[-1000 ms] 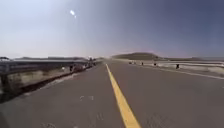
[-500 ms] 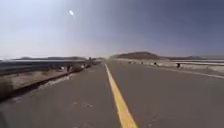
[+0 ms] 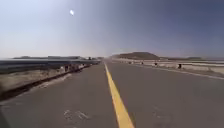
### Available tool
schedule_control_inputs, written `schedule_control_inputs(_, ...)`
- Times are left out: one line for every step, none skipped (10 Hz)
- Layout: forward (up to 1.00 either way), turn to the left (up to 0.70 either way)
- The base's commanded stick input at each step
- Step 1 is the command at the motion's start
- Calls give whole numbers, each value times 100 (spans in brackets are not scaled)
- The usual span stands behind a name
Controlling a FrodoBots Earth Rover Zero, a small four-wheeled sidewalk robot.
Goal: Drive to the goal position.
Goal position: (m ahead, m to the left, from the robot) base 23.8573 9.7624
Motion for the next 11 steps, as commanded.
schedule_control_inputs(50,0)
schedule_control_inputs(50,0)
schedule_control_inputs(50,0)
schedule_control_inputs(50,0)
schedule_control_inputs(50,0)
schedule_control_inputs(50,0)
schedule_control_inputs(50,0)
schedule_control_inputs(50,0)
schedule_control_inputs(50,0)
schedule_control_inputs(50,0)
schedule_control_inputs(50,0)
